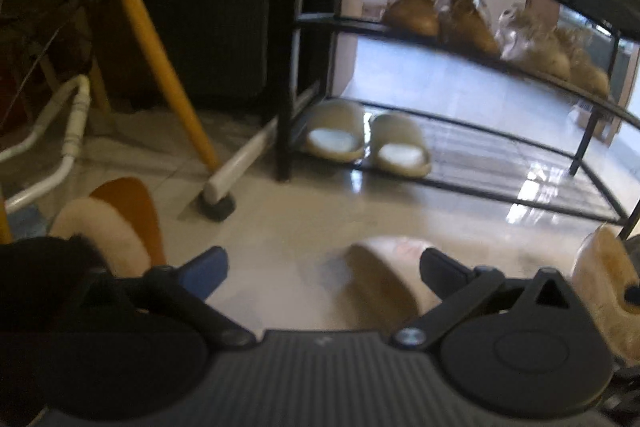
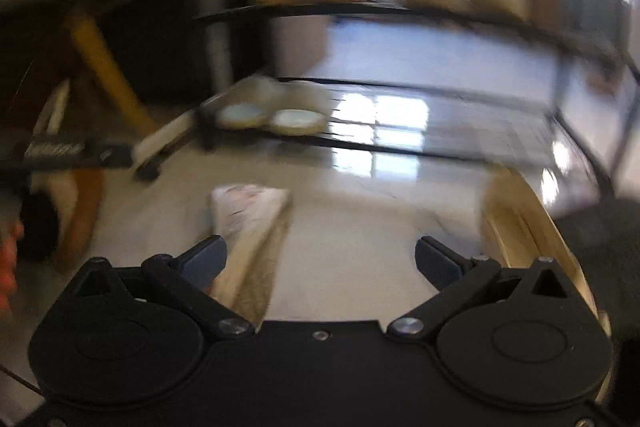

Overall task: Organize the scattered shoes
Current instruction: 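Grasp the other cream embroidered shoe with the right gripper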

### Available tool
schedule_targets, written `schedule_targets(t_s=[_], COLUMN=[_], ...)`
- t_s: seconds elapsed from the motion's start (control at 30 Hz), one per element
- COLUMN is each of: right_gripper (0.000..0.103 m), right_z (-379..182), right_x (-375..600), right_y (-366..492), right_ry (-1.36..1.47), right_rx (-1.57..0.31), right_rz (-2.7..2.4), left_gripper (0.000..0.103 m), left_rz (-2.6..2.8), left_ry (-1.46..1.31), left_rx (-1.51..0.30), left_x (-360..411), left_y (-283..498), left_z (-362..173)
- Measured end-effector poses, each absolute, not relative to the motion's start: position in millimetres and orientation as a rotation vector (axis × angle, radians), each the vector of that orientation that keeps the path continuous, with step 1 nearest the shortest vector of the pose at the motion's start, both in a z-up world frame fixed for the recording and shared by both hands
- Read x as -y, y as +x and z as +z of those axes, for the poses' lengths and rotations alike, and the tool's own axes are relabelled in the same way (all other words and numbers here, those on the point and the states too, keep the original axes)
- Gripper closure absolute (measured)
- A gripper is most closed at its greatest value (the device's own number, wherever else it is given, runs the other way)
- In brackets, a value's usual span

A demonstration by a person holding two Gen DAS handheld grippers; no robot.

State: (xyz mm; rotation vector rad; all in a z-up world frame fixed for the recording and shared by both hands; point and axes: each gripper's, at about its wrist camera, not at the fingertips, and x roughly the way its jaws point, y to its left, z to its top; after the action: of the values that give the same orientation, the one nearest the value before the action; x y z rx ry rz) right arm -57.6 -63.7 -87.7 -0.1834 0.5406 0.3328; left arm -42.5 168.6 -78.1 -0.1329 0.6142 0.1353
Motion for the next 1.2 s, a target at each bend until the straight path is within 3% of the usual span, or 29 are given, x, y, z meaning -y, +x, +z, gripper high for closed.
schedule_targets(t_s=[0.13, 0.33, 0.9, 1.2], right_gripper=[0.001, 0.014, 0.017, 0.026], right_z=[-97, -118, -170, -173], right_x=[35, 3, -50, -53], right_y=[-56, -47, -18, -20], right_ry=[-0.266, -0.351, -0.540, -0.595], right_rx=[-0.501, -0.542, -0.619, -0.623], right_rz=[0.411, 0.450, 0.350, 0.338], left_gripper=[0.001, 0.001, 0.001, 0.001], left_rz=[0.125, 0.180, 0.334, 0.359], left_ry=[-0.253, -0.308, -0.336, -0.358], left_rx=[-0.636, -0.656, -0.695, -0.700], left_x=[-193, -217, -230, -234], left_y=[-31, -21, -20, -20], left_z=[-86, -107, -114, -112])
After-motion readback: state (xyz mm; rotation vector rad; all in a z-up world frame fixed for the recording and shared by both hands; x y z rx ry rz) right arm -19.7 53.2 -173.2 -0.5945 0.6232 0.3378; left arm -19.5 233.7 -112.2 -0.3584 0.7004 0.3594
